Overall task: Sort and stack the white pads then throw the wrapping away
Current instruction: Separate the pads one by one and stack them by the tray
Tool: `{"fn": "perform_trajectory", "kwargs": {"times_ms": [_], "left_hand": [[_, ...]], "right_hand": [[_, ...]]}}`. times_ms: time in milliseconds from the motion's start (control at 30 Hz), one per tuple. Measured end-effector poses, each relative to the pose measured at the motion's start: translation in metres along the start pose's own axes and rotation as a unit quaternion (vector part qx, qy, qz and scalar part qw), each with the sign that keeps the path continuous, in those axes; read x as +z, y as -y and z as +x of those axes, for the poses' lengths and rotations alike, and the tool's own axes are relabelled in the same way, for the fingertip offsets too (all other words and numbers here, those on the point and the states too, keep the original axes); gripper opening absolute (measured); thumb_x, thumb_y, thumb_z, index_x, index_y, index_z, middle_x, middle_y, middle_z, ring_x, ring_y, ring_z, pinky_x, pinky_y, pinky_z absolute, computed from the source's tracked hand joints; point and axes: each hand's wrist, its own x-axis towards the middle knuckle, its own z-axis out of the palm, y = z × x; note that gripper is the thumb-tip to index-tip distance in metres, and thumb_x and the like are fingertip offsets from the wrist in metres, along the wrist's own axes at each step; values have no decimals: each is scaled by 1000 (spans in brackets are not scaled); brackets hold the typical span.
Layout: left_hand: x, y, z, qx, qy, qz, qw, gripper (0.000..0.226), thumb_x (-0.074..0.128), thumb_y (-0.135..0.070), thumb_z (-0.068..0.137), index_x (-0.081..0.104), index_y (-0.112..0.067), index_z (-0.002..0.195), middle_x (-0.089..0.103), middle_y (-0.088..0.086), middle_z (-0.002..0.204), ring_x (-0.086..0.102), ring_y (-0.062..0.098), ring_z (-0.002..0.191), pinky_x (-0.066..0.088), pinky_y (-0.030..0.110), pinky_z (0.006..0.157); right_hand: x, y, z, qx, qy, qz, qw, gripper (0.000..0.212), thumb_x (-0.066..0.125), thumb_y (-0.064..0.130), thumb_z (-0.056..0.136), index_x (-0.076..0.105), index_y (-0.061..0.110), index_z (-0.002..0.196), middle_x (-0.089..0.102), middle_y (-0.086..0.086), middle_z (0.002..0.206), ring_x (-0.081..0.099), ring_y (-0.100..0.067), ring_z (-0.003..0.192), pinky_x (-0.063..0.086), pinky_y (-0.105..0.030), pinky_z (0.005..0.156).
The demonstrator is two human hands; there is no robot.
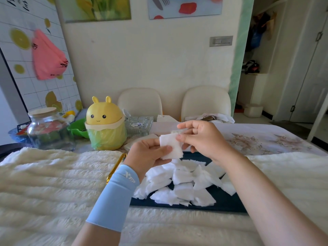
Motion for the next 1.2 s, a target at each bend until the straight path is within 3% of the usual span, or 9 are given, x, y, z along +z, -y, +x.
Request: {"fn": "perform_trajectory", "kwargs": {"times_ms": [100, 233, 333, 400, 533, 700, 833, 1067, 1200], "left_hand": [[-8, 1, 4, -5, -60, -35, 998, 13, 71, -1, 85, 73, -6, 97, 77, 9, 89, 74, 18, 78, 61, 24, 68], [-13, 4, 8, -5, -97, -56, 994, 12, 71, 0, 85, 72, -6, 95, 77, 10, 91, 75, 19, 78, 61, 26, 69], [-10, 6, 8, -2, -97, -51, 994, 12, 71, 0, 85, 72, -6, 95, 77, 9, 90, 75, 19, 79, 61, 25, 69], [-7, 7, 9, 0, -96, -41, 995, 11, 71, -1, 86, 72, -8, 95, 77, 6, 88, 75, 18, 78, 61, 25, 69], [-4, 11, 10, 3, -100, -19, 995, 12, 71, -3, 86, 72, -10, 95, 77, 6, 88, 75, 18, 78, 61, 26, 71], [-3, 11, 12, -18, -125, -31, 992, 5, 68, -12, 91, 71, -9, 94, 73, 15, 99, 75, 27, 83, 62, 35, 76], [-5, 9, 13, -31, -152, -60, 986, 13, 66, -15, 92, 65, -10, 104, 69, 16, 107, 71, 31, 92, 63, 38, 72], [-4, 9, 11, -29, -151, -67, 986, 14, 71, -15, 89, 68, -7, 99, 72, 18, 101, 73, 30, 90, 61, 39, 76], [-2, 9, 10, -34, -118, -85, 989, 19, 69, -14, 90, 70, 0, 104, 74, 20, 99, 74, 31, 90, 61, 39, 76]], "right_hand": [[-18, -10, 2, -15, -13, -182, 983, 14, 70, 16, 92, 72, 26, 100, 73, 6, 89, 69, -8, 70, 50, -17, 65], [-33, -34, 5, 66, 43, -382, 921, 12, 67, 22, 95, 77, 26, 98, 73, 9, 99, 68, -14, 93, 55, -35, 87], [-33, -48, 7, 105, 87, -433, 891, 23, 67, 29, 92, 73, 10, 82, 73, -9, 85, 67, -29, 78, 56, -34, 76], [-28, -52, 6, 123, 123, -463, 869, 24, 64, 24, 93, 65, 20, 69, 60, -1, 70, 54, -21, 66, 44, -28, 63], [-22, -52, 8, 145, 137, -475, 857, 29, 56, 10, 93, 71, 30, 78, 64, 11, 83, 59, -16, 82, 45, -28, 71], [-28, -49, 6, 129, 109, -356, 919, 17, 70, 30, 90, 75, 31, 75, 70, 15, 81, 65, -11, 88, 49, -29, 77], [-36, -34, 7, 92, -18, -120, 988, 9, 80, 15, 84, 75, 20, 90, 74, 3, 90, 70, -12, 83, 53, -23, 71], [-24, 2, 2, 52, 36, 128, 990, 15, 73, 5, 88, 73, 5, 103, 73, -9, 97, 68, -19, 86, 60, -35, 75], [-8, 14, -3, 51, 69, 151, 985, 20, 74, 2, 86, 72, 1, 106, 69, -9, 91, 61, -17, 77, 51, -22, 57]]}}
